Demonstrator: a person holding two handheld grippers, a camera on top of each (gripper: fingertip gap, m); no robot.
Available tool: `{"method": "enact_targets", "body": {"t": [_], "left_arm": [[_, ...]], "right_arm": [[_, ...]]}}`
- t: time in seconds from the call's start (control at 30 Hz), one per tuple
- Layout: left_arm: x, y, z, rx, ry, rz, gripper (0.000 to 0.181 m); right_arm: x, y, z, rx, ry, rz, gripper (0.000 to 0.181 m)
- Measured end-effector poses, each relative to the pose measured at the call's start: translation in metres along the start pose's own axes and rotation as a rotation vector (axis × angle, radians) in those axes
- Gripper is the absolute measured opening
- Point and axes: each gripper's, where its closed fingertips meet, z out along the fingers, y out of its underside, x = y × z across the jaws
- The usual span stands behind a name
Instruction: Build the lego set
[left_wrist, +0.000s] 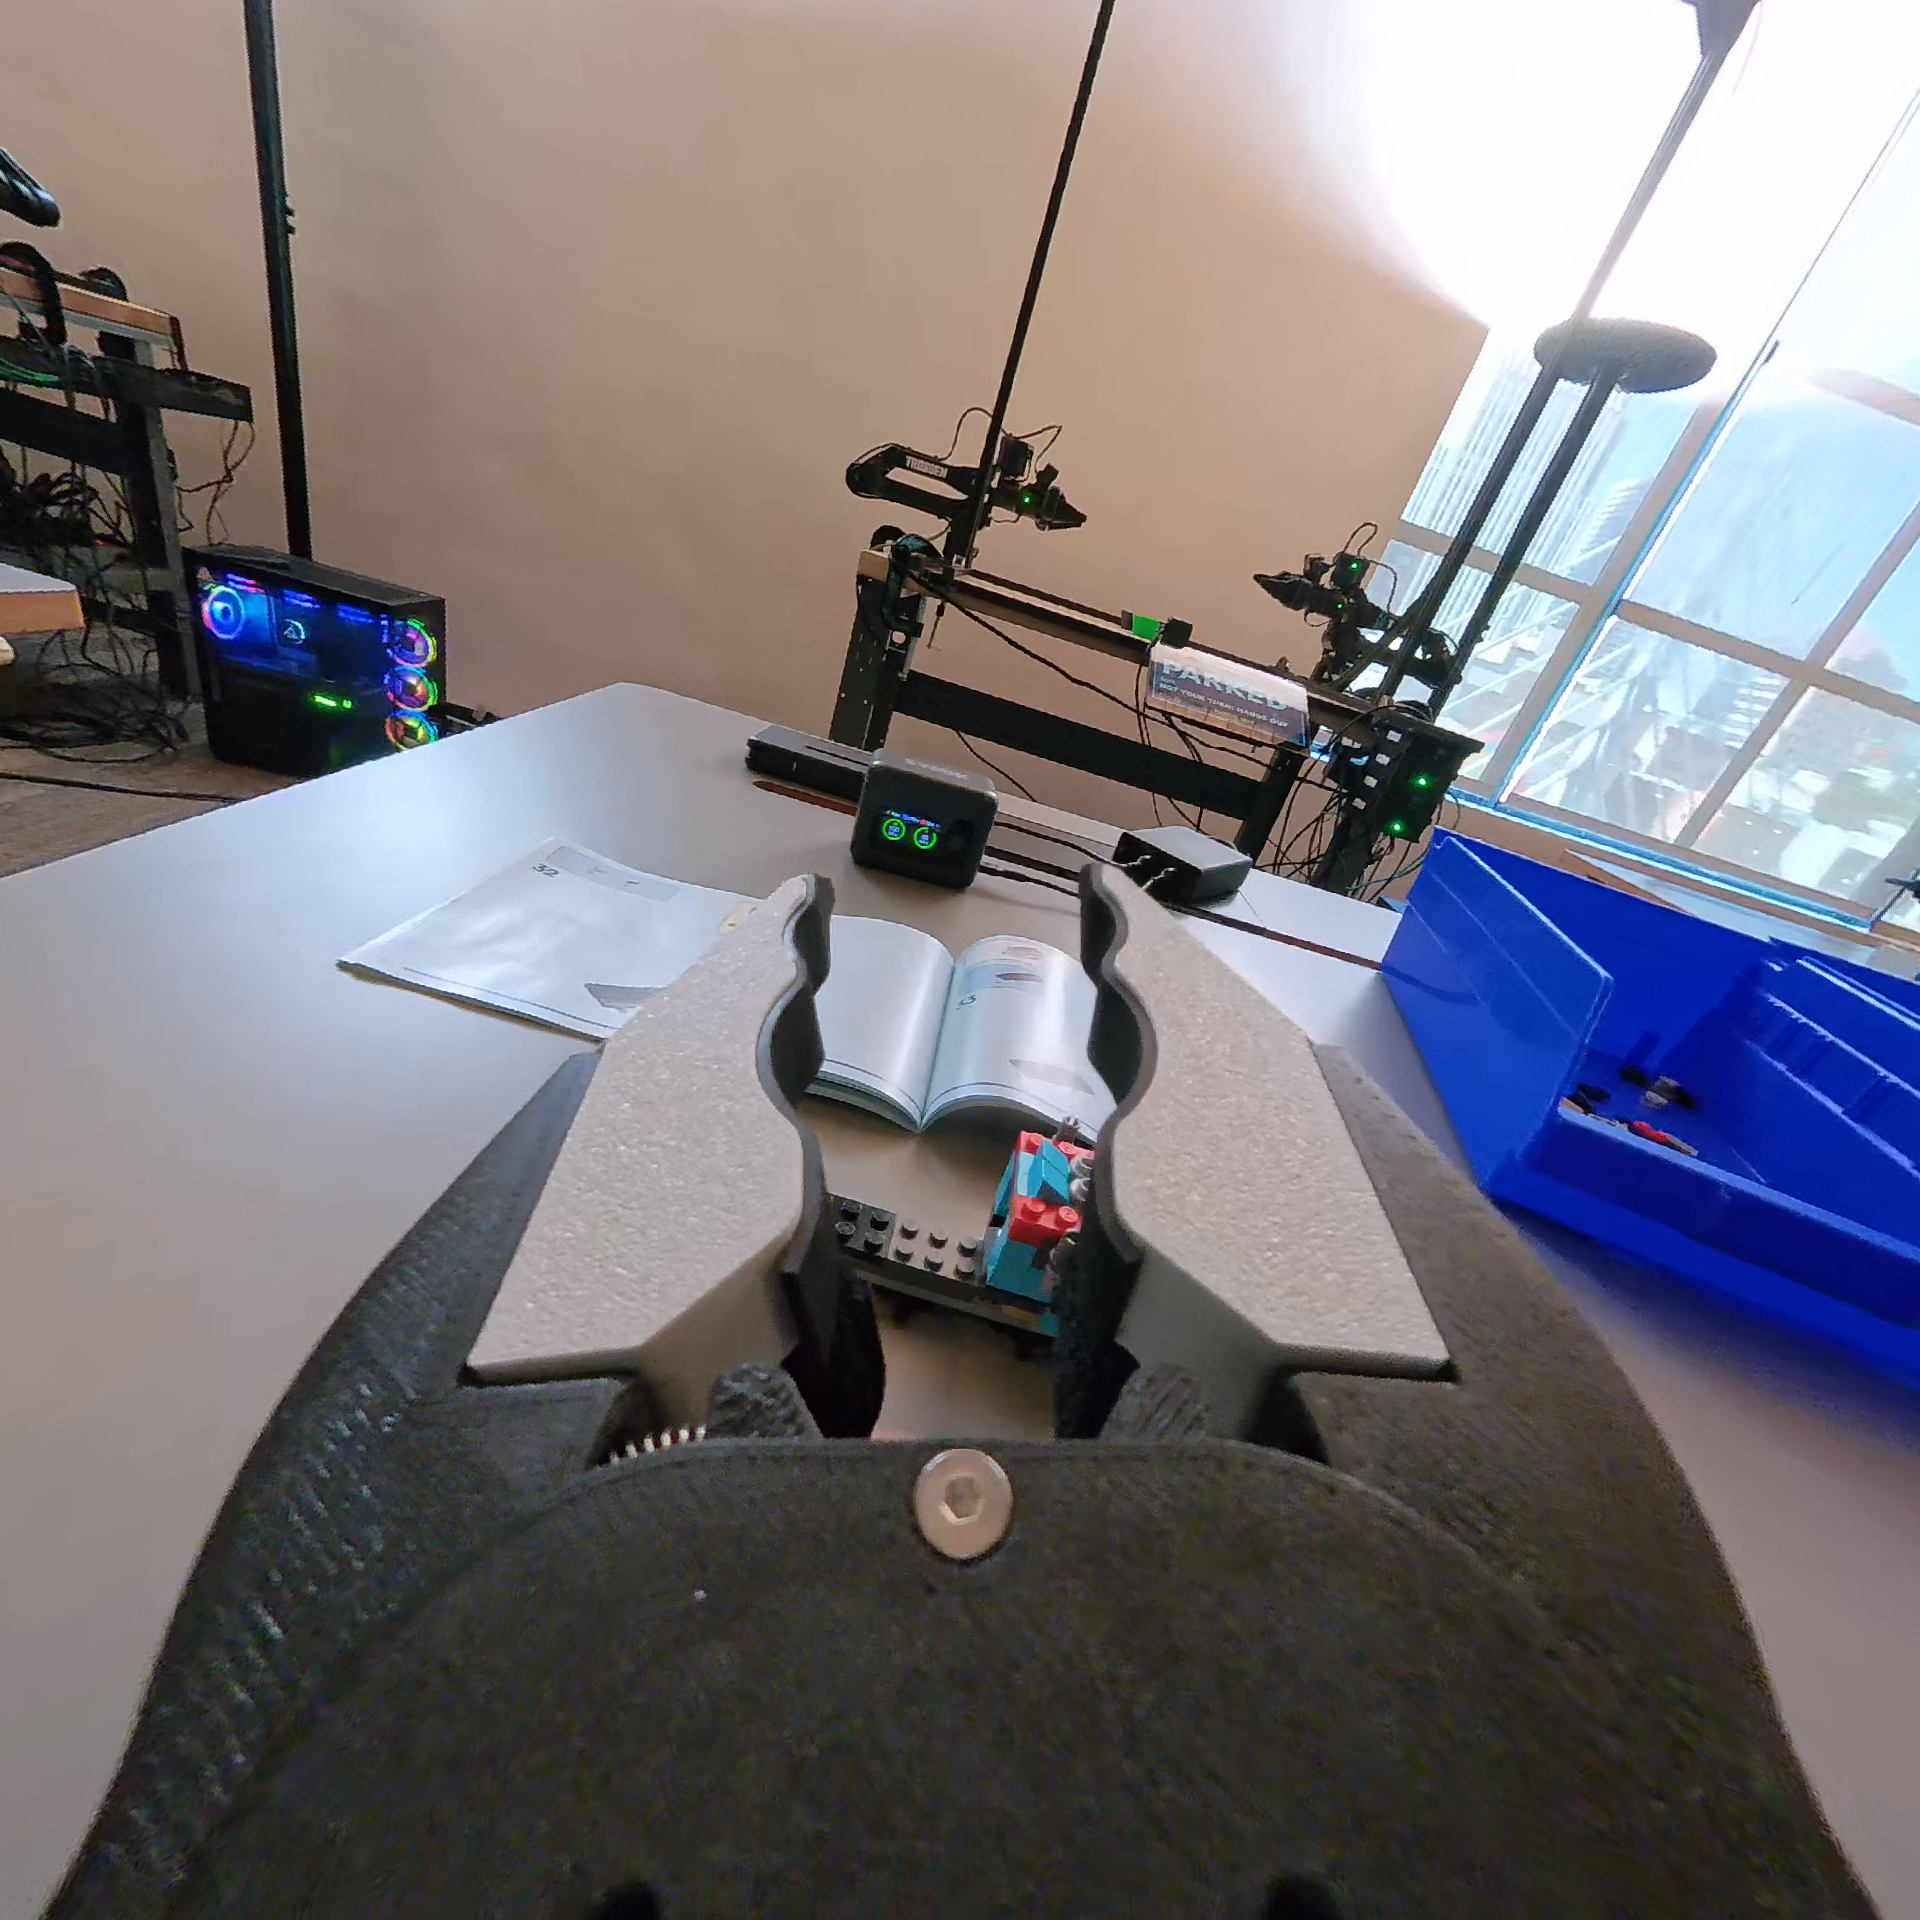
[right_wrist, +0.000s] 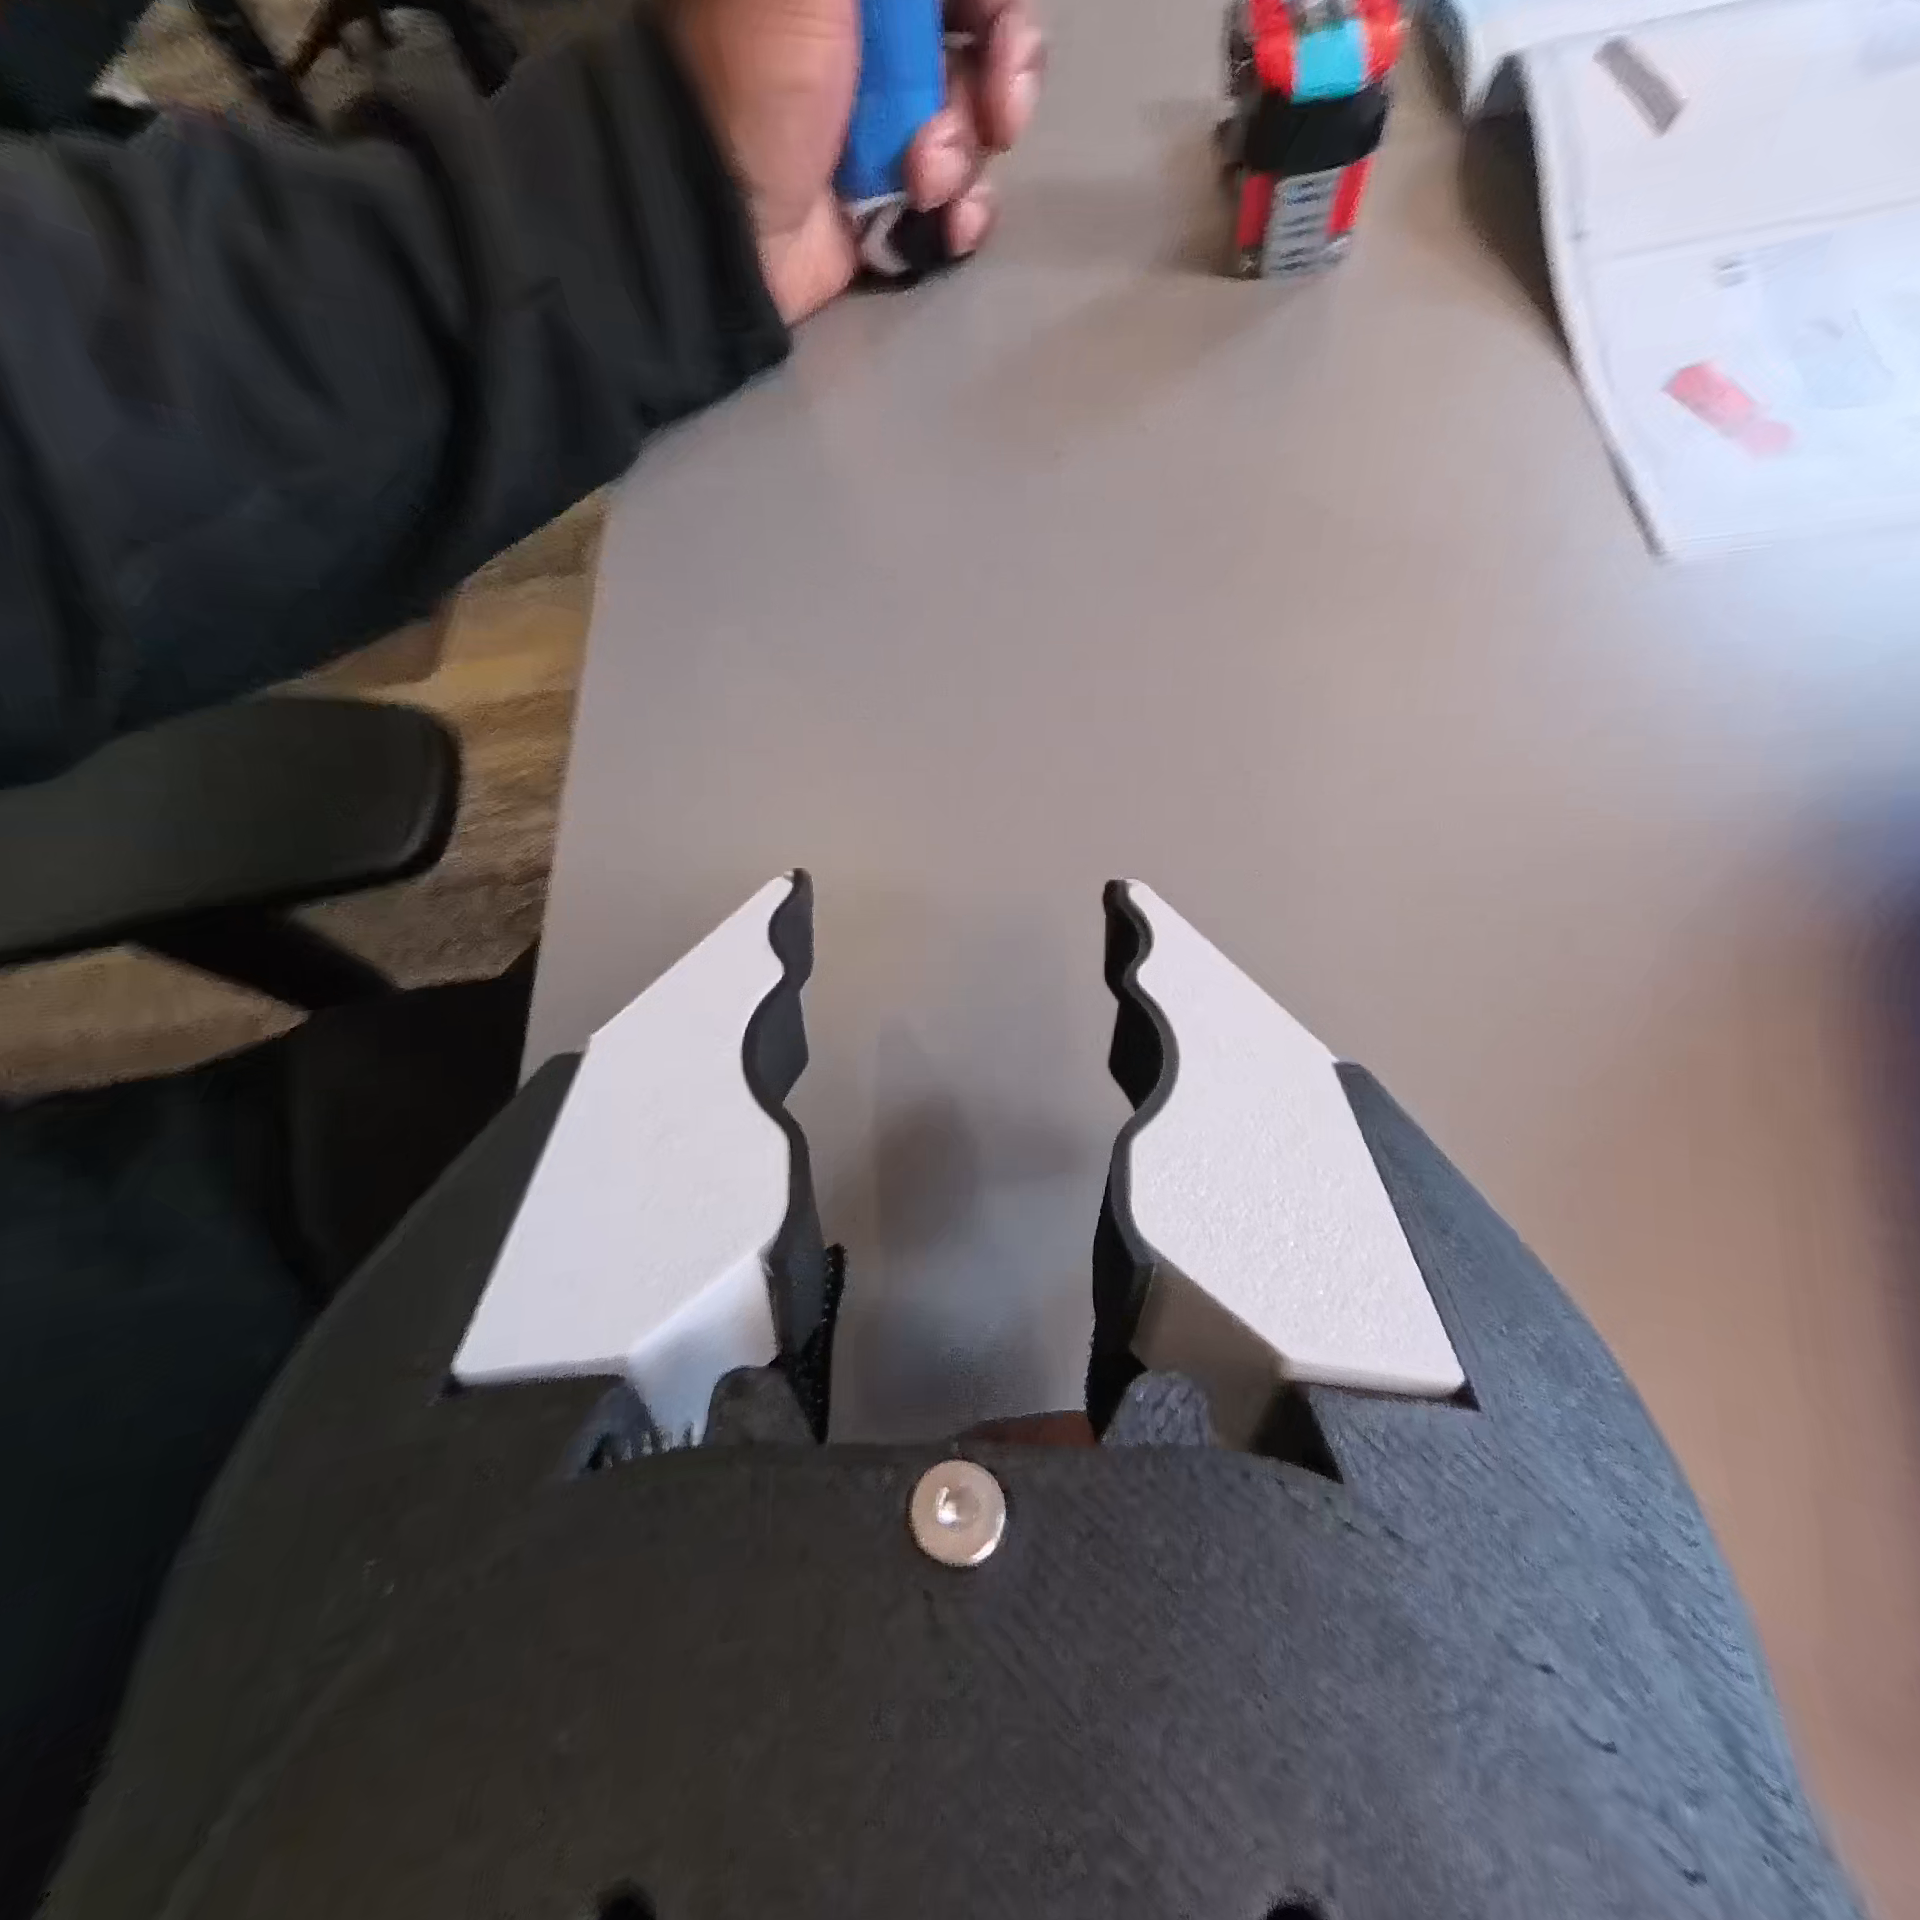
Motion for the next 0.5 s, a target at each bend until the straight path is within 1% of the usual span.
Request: {"method": "enact_targets", "body": {"t": [0.07, 0.13, 0.23, 0.37, 0.43, 0.5], "left_arm": [[0.000, 0.000, 0.000, -0.003, 0.000, -0.006, 0.048], [0.000, 0.002, 0.002, -0.015, 0.003, -0.009, 0.048], [0.001, 0.004, 0.003, -0.031, 0.016, -0.016, 0.047], [0.004, 0.006, 0.003, -0.046, 0.042, -0.037, 0.047], [0.005, 0.007, 0.003, -0.049, 0.053, -0.046, 0.047], [0.005, 0.008, 0.003, -0.056, 0.063, -0.055, 0.047]], "right_arm": [[0.000, -0.011, 0.009, 0.021, 0.023, 0.011, 0.057], [-0.005, -0.025, 0.024, 0.044, 0.009, 0.041, 0.057], [-0.010, -0.048, 0.051, 0.073, 0.000, 0.060, 0.057], [-0.005, -0.074, 0.086, 0.079, -0.006, 0.088, 0.057], [0.000, -0.082, 0.094, 0.089, -0.014, 0.118, 0.057], [0.003, -0.085, 0.097, 0.098, -0.030, 0.148, 0.057]]}}
